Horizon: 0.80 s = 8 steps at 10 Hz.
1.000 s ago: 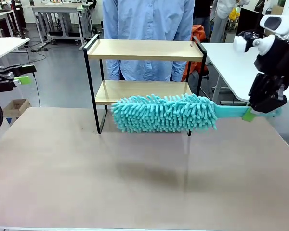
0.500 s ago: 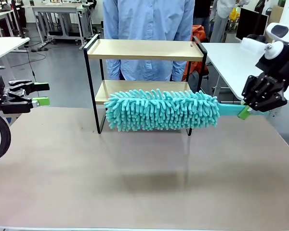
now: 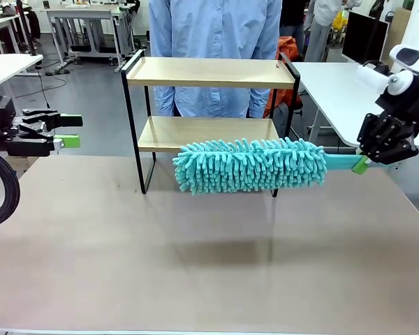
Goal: Clean the shelf.
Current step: Hand the Duster back to the human.
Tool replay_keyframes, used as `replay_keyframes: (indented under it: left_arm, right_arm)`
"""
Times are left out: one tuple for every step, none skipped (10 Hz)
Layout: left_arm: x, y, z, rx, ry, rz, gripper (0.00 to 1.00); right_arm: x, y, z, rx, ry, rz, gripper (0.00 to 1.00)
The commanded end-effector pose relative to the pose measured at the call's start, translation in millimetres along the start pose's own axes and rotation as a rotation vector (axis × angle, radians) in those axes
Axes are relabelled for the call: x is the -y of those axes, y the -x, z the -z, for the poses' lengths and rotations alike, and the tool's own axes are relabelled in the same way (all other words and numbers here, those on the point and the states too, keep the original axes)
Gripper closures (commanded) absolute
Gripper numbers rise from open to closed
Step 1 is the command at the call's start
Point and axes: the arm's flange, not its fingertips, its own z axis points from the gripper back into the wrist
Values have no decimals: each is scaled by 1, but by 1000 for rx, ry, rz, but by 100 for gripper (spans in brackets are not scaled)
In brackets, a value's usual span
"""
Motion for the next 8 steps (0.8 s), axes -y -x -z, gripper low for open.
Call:
replay_keyframes:
  left_arm:
    - [-3, 2, -4, 20, -20, 14, 0]
    - [0, 0, 0, 0, 0, 0, 0]
    - [9, 3, 21, 15, 94, 14, 0]
    - [26, 2, 45, 52, 177, 37, 0]
    - [38, 3, 65, 118, 220, 49, 0]
    - [52, 1, 71, 141, 257, 36, 0]
    - [60, 4, 88, 155, 320, 34, 0]
    - [70, 6, 103, 158, 356, 19, 0]
  right_arm:
    - [-1, -3, -2, 26, -3, -14, 87]
    - [-1, -3, -2, 26, -3, -14, 87]
    - [-1, -3, -2, 26, -3, -14, 87]
    - [-1, -3, -2, 26, -3, -14, 87]
    - [-1, -3, -2, 26, -3, -14, 87]
    - [-1, -3, -2, 26, -3, -14, 87]
    - [-1, -3, -2, 26, -3, -14, 87]
    - [-1, -3, -2, 26, -3, -14, 87]
